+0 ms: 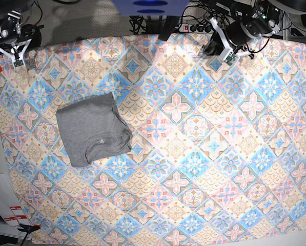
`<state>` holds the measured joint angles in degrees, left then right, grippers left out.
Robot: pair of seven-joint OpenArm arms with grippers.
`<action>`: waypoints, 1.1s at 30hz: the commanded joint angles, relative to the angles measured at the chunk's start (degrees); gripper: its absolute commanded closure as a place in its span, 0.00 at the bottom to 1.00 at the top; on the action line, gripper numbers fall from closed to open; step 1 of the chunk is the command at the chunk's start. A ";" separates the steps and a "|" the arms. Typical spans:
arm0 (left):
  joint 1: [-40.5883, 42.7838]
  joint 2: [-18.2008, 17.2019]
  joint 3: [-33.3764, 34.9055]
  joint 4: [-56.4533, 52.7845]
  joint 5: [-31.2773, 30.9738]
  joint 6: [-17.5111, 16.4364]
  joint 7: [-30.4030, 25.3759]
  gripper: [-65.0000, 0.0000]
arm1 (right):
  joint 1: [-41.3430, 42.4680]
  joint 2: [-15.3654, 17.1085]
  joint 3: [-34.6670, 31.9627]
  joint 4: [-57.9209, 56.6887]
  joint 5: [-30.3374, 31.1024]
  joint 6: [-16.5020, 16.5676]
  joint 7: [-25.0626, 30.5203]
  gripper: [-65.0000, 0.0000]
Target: Fold the T-shirt properly
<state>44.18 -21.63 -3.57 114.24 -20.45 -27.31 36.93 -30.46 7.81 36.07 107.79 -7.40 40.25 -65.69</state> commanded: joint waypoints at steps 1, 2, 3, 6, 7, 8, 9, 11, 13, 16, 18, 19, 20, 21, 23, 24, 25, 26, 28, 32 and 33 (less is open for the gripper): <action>2.19 -0.22 -1.04 0.89 0.36 -0.16 -2.51 0.95 | -0.97 0.49 0.63 1.00 -0.29 -0.25 0.94 0.93; 3.51 -0.13 -1.39 0.89 0.97 -0.16 -3.39 0.95 | -1.85 0.23 0.63 0.92 -0.29 -0.25 1.56 0.93; 4.92 -0.13 -1.48 0.71 1.50 -0.16 -4.44 0.95 | -2.55 -0.12 0.63 0.74 -0.29 -0.25 2.44 0.93; 9.13 -0.13 -1.57 0.27 1.94 -0.16 -7.43 0.95 | -4.31 -0.56 0.72 0.30 -0.91 -0.25 4.64 0.93; 10.19 -0.04 -1.48 -0.17 1.94 -0.16 -8.31 0.95 | -4.84 -0.91 0.54 -0.05 -2.23 -0.25 5.08 0.93; 10.81 -0.04 -1.39 -0.78 2.03 -0.16 -9.02 0.95 | -4.84 -1.79 0.54 -0.49 -3.90 -0.25 5.52 0.93; 11.42 0.05 -1.22 -1.84 2.03 -0.16 -9.72 0.95 | -4.84 -2.93 0.63 -1.11 -6.27 -0.25 6.57 0.93; 12.48 1.36 -1.48 -4.30 2.21 -0.16 -10.86 0.95 | -4.84 -4.87 0.63 -2.60 -11.19 -0.25 9.56 0.93; 13.35 2.15 -1.48 -6.76 3.52 -0.16 -12.71 0.95 | -4.84 -6.98 0.63 -4.97 -15.50 -0.25 13.25 0.93; 15.02 4.62 -1.39 -10.02 6.51 -0.16 -14.99 0.95 | -4.84 -8.91 0.63 -9.11 -18.49 -0.25 17.47 0.93; 14.94 6.20 -1.39 -12.74 8.18 -0.51 -15.43 0.95 | -4.75 -9.09 0.63 -12.53 -18.67 -0.25 19.05 0.93; 14.67 6.73 -1.39 -14.32 8.71 -0.51 -15.52 0.95 | -4.75 -9.09 0.63 -14.38 -18.58 -0.25 19.58 0.93; 14.41 7.34 -1.39 -16.26 9.33 -0.51 -16.05 0.95 | -4.75 -9.00 0.63 -16.84 -18.58 -0.25 20.28 0.93; 13.97 7.87 -1.13 -18.28 9.85 -0.51 -16.93 0.95 | -4.66 -8.82 0.54 -19.13 -18.58 -0.25 21.43 0.93; 12.30 8.48 -0.95 -22.41 10.47 -0.51 -18.51 0.95 | -2.82 -8.82 0.54 -23.44 -18.84 -0.25 24.15 0.93; 11.51 9.01 -0.95 -24.61 10.47 -0.60 -18.95 0.95 | -1.32 -8.82 0.54 -25.55 -18.84 -0.25 25.30 0.93; 10.45 9.36 -0.87 -26.81 10.47 -0.60 -19.13 0.95 | -0.27 -8.65 0.63 -28.18 -18.93 -0.25 26.26 0.93; 9.49 9.63 -0.87 -28.83 10.47 -0.60 -19.30 0.95 | 0.35 -8.65 0.63 -30.56 -18.93 -0.25 27.05 0.93; 7.02 9.63 -0.87 -33.31 10.38 -0.69 -19.39 0.95 | 1.40 -8.47 0.63 -35.39 -18.93 -0.25 28.81 0.93; 1.40 10.07 1.42 -43.16 10.29 -0.69 -21.32 0.95 | 4.48 -6.10 0.45 -43.83 -19.02 -0.25 32.86 0.93; -0.18 10.33 2.39 -46.32 10.12 -0.69 -22.38 0.95 | 5.01 -6.10 0.45 -46.38 -19.02 -0.25 33.82 0.93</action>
<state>43.11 -11.38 -1.34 67.68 -9.91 -27.27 15.05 -25.56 1.45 36.38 60.84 -26.94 39.62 -32.47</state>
